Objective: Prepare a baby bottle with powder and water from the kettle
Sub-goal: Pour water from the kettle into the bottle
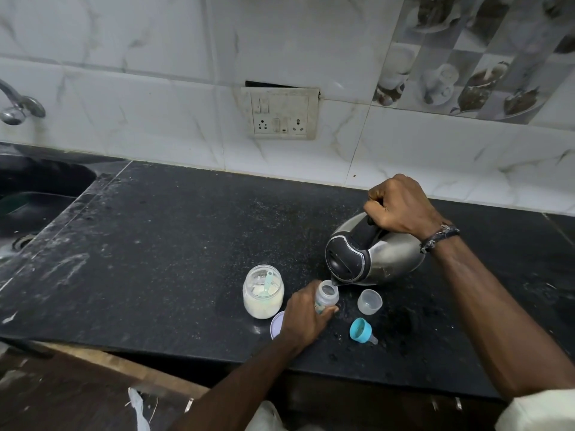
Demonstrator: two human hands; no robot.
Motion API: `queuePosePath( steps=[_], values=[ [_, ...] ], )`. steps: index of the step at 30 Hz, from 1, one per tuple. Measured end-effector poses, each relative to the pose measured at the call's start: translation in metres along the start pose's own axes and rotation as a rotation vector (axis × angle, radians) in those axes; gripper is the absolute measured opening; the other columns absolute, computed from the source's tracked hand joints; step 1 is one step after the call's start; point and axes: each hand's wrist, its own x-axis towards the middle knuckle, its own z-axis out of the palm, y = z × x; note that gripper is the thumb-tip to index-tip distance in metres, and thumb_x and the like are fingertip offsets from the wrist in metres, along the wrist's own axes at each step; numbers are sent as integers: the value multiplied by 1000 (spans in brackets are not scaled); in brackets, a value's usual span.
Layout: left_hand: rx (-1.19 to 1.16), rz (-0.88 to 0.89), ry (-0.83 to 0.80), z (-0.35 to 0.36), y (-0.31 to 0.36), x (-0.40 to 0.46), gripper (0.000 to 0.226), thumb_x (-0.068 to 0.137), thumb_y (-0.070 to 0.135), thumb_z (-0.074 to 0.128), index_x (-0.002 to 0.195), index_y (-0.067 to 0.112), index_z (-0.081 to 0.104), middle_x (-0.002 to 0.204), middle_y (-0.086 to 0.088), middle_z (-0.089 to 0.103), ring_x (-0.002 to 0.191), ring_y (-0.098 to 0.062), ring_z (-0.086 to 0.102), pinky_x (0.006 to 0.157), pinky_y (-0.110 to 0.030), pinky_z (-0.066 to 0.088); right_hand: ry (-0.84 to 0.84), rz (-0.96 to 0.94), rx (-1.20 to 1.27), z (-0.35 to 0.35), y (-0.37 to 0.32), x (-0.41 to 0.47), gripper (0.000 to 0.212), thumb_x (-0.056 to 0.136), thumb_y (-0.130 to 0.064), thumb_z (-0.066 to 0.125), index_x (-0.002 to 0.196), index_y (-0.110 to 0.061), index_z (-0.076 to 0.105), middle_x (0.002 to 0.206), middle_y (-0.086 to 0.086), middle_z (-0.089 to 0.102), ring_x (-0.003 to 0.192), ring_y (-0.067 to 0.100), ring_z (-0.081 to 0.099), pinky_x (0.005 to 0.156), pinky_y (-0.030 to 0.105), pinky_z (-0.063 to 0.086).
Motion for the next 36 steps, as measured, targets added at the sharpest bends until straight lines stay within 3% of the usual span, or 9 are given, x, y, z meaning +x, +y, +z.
queuePosePath(
  steps=[11, 14, 19, 27, 32, 36],
  values=[
    [25, -3, -25, -2, 0, 1, 46, 81, 32, 83, 122, 19, 65, 113, 2, 75, 101, -14, 69, 89, -31, 55, 18, -20, -23, -10, -14, -4, 28, 60, -25, 45, 40, -11, 30, 34, 9, 31, 43, 18, 12, 45, 25, 18],
    [27, -4, -20, -1, 0, 1, 45, 81, 31, 84, 120, 18, 65, 112, 2, 75, 101, -15, 69, 89, -31, 55, 13, -19, -39, -12, -18, -4, 28, 59, -27, 43, 41, -7, 33, 37, 7, 23, 45, 19, 11, 46, 26, 15],
    [42, 1, -15, -1, 0, 1, 45, 81, 32, 84, 119, 17, 65, 111, 1, 75, 100, -17, 70, 88, -33, 55, -3, 4, -44, -12, -20, -4, 32, 59, -30, 40, 42, -3, 43, 37, 15, 33, 45, 21, 15, 47, 26, 17],
    [52, -2, -28, 0, -1, 2, 47, 82, 33, 83, 123, 18, 64, 115, 1, 74, 103, -15, 69, 91, -32, 55, -14, 27, -42, -12, -20, -5, 36, 59, -33, 37, 44, -3, 48, 37, 14, 38, 44, 22, 18, 44, 29, 28],
    [55, -3, -29, 0, -2, 2, 49, 81, 34, 83, 123, 18, 64, 115, 0, 74, 104, -16, 69, 92, -34, 56, -10, 19, -48, -13, -23, -5, 34, 59, -33, 37, 43, -4, 46, 36, 12, 34, 44, 20, 15, 43, 31, 27],
    [47, -2, -27, 0, -3, 2, 47, 81, 33, 84, 122, 18, 64, 113, 1, 75, 102, -15, 70, 90, -33, 56, -29, 34, -56, -11, -20, -5, 37, 60, -34, 37, 45, -5, 53, 37, 12, 43, 42, 19, 20, 42, 33, 34]
  ],
)
